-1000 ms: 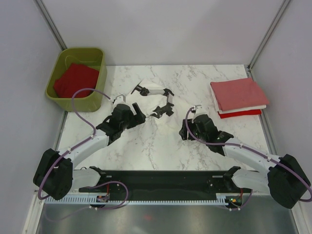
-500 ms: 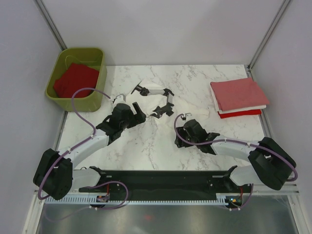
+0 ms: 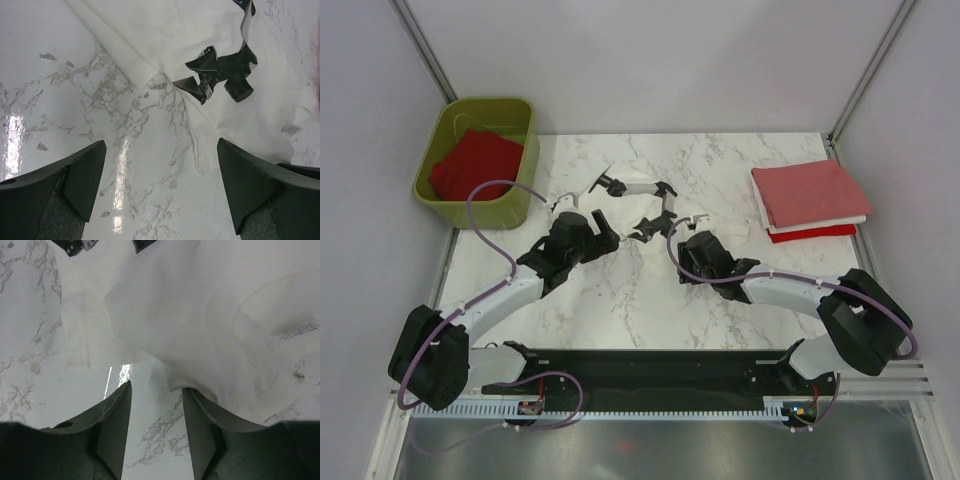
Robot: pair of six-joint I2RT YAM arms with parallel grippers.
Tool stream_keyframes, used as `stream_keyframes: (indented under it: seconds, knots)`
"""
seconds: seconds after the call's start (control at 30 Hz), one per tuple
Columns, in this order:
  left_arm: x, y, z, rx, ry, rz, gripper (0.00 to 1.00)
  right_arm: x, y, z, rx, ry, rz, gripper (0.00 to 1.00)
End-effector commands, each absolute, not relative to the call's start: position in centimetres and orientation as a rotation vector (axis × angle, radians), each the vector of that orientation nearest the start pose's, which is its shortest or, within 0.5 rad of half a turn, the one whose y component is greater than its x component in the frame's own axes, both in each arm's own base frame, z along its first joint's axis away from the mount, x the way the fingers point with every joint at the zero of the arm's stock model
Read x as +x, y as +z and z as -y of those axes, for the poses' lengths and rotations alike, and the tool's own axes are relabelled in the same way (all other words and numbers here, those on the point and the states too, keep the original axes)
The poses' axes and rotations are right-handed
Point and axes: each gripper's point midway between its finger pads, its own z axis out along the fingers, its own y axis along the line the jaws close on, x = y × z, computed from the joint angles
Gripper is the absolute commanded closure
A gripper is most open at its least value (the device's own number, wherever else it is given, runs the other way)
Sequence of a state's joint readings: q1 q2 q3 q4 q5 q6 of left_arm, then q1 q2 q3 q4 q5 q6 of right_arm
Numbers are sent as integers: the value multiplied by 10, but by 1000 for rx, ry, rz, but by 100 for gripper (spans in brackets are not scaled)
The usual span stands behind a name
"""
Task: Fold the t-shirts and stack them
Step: Flatten the tshirt out
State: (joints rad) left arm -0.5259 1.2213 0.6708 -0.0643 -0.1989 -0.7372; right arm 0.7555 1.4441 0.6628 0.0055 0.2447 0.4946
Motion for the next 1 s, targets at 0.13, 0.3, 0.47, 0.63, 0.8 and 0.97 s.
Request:
stream_keyframes:
  seconds: [0.13, 0.3, 0.47, 0.63, 0.8, 0.97]
  knots:
    - [324, 141, 180, -298, -535, -2113, 0, 296, 55, -219, -173, 190, -2305, 55]
    - [324, 142, 181, -296, -540, -2113, 0, 299, 56, -207, -147, 107, -2303, 48]
    - [323, 142, 181, -292, -542, -2114, 0, 299, 55, -200, -136, 67, -2299, 46]
    - [324, 141, 181, -292, -540, -2117, 0, 302, 55, -206, -175, 78, -2294, 47]
    - [324, 141, 181, -293, -539, -2116, 0, 302, 51, -220, -236, 139, -2310, 71]
    - [324, 142, 181, -288, -543, -2113, 0, 295, 65, -227, -223, 236, -2295, 100]
